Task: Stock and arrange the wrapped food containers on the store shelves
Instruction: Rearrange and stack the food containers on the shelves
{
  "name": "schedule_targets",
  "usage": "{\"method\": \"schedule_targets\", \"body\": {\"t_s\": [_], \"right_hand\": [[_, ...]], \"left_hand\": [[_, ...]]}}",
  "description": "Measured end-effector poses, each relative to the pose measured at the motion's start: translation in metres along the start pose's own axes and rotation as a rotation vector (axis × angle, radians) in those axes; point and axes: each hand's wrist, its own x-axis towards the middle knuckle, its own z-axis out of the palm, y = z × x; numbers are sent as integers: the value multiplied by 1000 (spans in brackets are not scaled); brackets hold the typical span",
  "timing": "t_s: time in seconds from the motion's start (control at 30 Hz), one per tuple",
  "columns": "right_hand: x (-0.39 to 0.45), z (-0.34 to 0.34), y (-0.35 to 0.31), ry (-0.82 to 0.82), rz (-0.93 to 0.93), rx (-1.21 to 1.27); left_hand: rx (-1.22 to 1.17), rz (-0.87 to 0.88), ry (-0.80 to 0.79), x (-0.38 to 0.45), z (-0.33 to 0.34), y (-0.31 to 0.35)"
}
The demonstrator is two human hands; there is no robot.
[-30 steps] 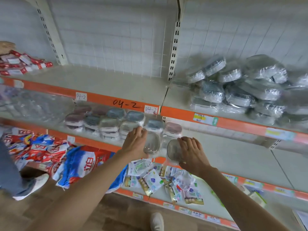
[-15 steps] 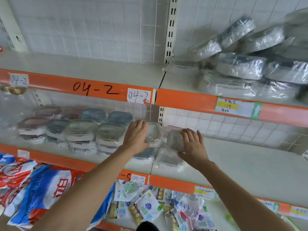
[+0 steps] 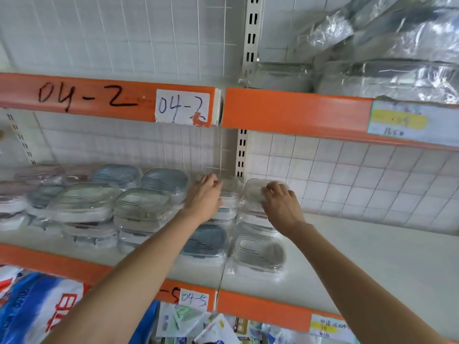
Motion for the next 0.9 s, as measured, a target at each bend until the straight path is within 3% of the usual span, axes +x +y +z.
{"method": "schedule_targets", "body": {"t_s": [0.13,0.27,0.37,0.57,0.73,0.9], "right_hand": [[-8,-12,-9,-126,-14,18],[-29,-32,-24,-119,-55,-3],[-55,-54,-42,-200,-103,5],[-119,-148,-65,-350,-251,86],[-150,-248,-63,-274,-288,63],[-143,-331,-40,-117,-240,38]], "left_hand": [[-69,27,-69,-18,-13,10],[-140,77,-92,-49,-42,14],[-156,110,-207,-80,-71,18],[-111,197,-373,-132,-169,41],[-95,274,-320,-143,-257,68],[-244,299,-171,-112,-331,84]]}}
